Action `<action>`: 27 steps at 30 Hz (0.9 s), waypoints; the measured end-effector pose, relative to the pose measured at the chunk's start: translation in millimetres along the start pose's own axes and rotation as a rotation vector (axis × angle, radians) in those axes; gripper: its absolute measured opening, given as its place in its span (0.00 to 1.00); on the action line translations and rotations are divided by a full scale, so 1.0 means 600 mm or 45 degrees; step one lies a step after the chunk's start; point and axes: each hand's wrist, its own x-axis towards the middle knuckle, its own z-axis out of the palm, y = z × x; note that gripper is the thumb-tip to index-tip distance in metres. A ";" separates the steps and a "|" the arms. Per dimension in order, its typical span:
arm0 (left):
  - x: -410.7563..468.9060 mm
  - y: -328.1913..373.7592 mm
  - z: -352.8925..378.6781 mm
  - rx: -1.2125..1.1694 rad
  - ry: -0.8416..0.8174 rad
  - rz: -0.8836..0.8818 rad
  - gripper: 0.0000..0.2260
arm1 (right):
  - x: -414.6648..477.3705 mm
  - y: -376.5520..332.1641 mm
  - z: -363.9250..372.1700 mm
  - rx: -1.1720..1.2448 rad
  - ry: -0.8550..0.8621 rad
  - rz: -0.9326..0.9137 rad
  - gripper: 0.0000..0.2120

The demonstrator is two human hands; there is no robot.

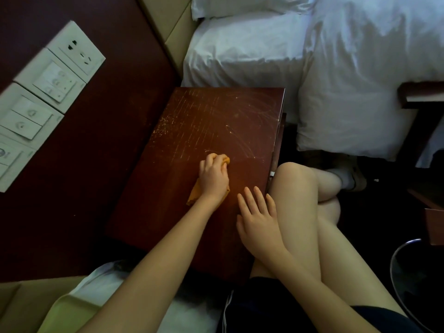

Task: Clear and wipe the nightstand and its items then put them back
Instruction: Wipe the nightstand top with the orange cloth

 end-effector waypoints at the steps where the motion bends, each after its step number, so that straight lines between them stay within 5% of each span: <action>1: -0.009 -0.001 0.002 0.005 -0.033 0.071 0.13 | 0.001 0.001 -0.001 0.002 0.006 0.013 0.25; 6: -0.040 -0.035 -0.010 -0.004 -0.107 0.257 0.13 | 0.006 0.008 -0.006 0.033 0.058 0.077 0.25; 16: 0.011 0.005 -0.001 -0.011 0.038 -0.106 0.13 | 0.010 0.041 -0.009 0.065 0.140 0.115 0.22; 27: -0.027 -0.031 -0.009 0.006 -0.126 0.232 0.13 | 0.010 0.046 -0.009 0.106 0.106 0.121 0.24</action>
